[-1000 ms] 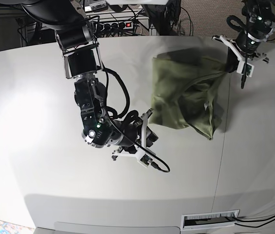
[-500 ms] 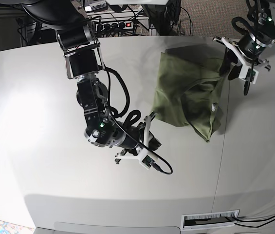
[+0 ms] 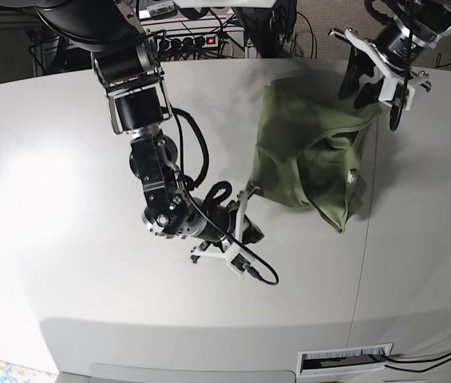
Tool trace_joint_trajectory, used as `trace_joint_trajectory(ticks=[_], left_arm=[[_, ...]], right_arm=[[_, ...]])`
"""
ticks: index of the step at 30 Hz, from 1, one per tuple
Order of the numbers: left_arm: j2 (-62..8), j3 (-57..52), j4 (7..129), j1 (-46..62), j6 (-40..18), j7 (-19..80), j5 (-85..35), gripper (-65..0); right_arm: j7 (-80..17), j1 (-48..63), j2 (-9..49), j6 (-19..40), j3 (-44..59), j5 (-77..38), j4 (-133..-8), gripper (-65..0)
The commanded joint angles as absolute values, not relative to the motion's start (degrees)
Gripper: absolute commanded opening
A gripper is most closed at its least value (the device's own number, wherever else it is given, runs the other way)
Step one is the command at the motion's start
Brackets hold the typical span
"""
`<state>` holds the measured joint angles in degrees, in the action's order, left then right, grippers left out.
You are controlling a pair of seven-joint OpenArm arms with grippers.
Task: Fold the T-shirt properly
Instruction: 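Pull the raised fabric with the left gripper and lower it onto the bundle, then press the bundle with both grippers to tuck the loose fabric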
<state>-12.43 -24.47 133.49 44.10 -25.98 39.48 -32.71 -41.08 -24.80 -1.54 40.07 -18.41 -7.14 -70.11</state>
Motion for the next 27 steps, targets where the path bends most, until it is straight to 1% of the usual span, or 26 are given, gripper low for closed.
trace_joint_trajectory(ticks=[1,5,7,8,14,17,21,24,27], left_arm=[[-12.84,-24.77,132.62,44.40,-26.00,37.45,-33.76,-51.6],[-12.84,-24.77,125.78,43.57,-27.20,35.99,-37.52,-57.1],[-12.82,-24.77,123.13,42.96,-28.58,36.03,-39.31,-64.3],[-12.80,-24.77,122.06,42.76,-29.34,35.99,-39.86,-65.0],[-11.07,-24.71,115.81,39.16,-30.28,35.70,-40.32,-65.0],[-10.44,-24.53,111.44,36.60,-32.80,35.48,-40.32,-65.0],[-10.02,-24.51,107.02,32.64,-34.17,34.52,-40.21,-65.0],[-10.02,-24.51,105.12,29.52,-34.15,31.94,-36.69,-65.0],[-10.35,-24.51,103.28,26.15,-34.15,31.66,-32.93,-65.0]], right_arm=[[-39.20,-26.68,-2.46,40.00,-18.31,-8.03,-71.18,-65.0],[-38.57,-26.68,-3.36,40.00,-18.31,-6.39,-71.18,-65.0],[-38.48,-26.68,-3.55,40.00,-18.33,-5.96,-71.18,-65.0],[-38.52,-26.68,-3.66,40.00,-18.31,-5.74,-71.18,-65.0],[-39.53,-26.46,-3.64,40.00,-18.33,-4.62,-71.13,-65.0],[-40.73,-25.61,-3.60,40.00,-18.33,-4.64,-71.11,-65.0],[-40.69,-23.73,-3.44,40.00,-18.44,-4.67,-71.11,-65.0],[-40.86,-22.20,-3.09,40.00,-18.65,-5.28,-71.11,-65.0],[-42.39,-20.84,-2.59,40.00,-20.25,-6.44,-71.13,-65.0]])
